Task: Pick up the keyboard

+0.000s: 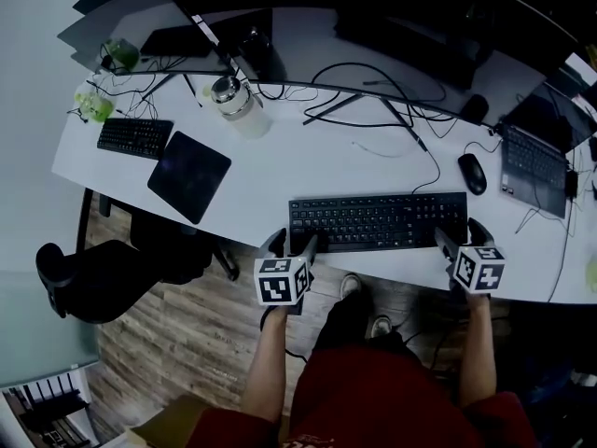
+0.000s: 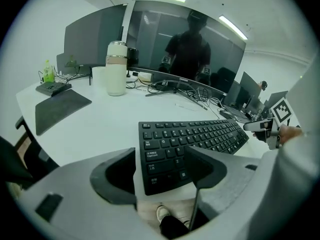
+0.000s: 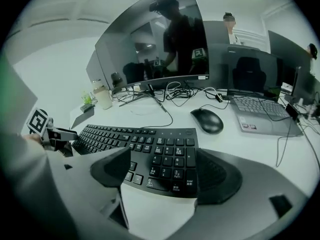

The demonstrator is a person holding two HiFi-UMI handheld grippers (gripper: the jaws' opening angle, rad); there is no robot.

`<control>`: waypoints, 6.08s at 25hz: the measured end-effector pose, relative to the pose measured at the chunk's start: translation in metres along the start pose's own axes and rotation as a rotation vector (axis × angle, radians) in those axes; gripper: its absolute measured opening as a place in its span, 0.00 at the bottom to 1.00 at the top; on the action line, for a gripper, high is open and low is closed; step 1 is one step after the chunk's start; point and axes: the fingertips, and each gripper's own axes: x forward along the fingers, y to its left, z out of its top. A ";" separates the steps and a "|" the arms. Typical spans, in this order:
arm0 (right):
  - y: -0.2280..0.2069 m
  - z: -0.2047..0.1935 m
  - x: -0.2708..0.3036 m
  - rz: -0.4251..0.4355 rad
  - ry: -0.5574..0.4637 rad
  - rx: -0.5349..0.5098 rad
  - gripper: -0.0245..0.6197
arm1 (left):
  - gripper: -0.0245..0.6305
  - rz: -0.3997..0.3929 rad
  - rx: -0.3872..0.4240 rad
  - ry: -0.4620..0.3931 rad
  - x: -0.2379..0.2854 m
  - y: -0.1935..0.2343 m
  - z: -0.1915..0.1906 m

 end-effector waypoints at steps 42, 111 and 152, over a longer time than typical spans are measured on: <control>-0.018 -0.023 0.019 -0.019 0.149 -0.009 0.65 | 0.48 0.001 -0.013 0.106 0.014 -0.003 -0.012; 0.103 0.271 -0.317 0.080 -1.024 -0.232 0.58 | 0.48 0.207 0.250 -1.033 -0.372 -0.077 0.249; 0.102 0.272 -0.315 0.053 -1.033 -0.245 0.57 | 0.48 0.173 0.213 -1.044 -0.361 -0.073 0.251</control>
